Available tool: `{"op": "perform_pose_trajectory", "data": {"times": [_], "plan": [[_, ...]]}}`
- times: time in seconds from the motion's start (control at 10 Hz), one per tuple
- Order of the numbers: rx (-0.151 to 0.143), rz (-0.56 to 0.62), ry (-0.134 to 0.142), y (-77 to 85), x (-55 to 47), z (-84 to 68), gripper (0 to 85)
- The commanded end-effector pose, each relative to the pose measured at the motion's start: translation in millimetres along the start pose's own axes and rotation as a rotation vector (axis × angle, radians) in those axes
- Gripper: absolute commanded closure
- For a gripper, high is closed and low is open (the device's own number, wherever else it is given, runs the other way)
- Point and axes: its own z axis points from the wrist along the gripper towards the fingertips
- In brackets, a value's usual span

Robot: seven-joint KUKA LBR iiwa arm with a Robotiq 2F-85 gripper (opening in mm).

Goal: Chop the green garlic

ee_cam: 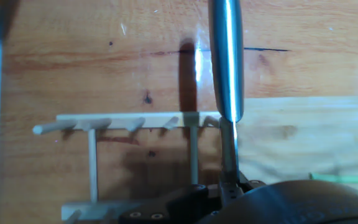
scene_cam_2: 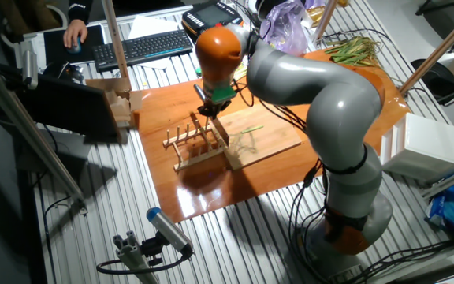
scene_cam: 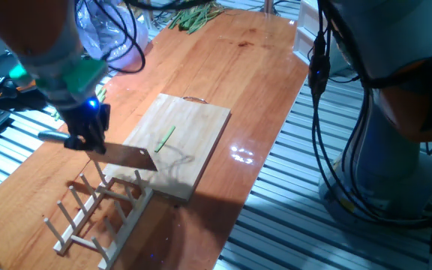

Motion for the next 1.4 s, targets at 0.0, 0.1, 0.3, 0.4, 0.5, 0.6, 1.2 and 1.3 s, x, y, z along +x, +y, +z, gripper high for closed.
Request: {"op": "perform_pose_trajectory", "data": {"times": [0.0,0.1,0.3,0.4,0.5,0.6,1.2,1.3], "plan": [[0.012,-0.007,-0.006,-9.7,0.1,-8.9,85.0],[0.061,-0.032,-0.019,-21.8,-0.6,-7.0,85.0],[0.1,-0.035,-0.041,-48.5,0.3,12.6,85.0],[0.127,-0.015,-0.037,-57.9,0.1,21.4,85.0],[0.12,0.011,-0.035,-67.2,1.9,28.7,85.0],[0.065,0.075,-0.025,-76.3,6.1,35.4,85.0],[0.041,0.134,-0.108,-110.9,26.7,70.8,85.0],[0.053,0.118,-0.107,-112.4,25.3,75.4,85.0]]}}
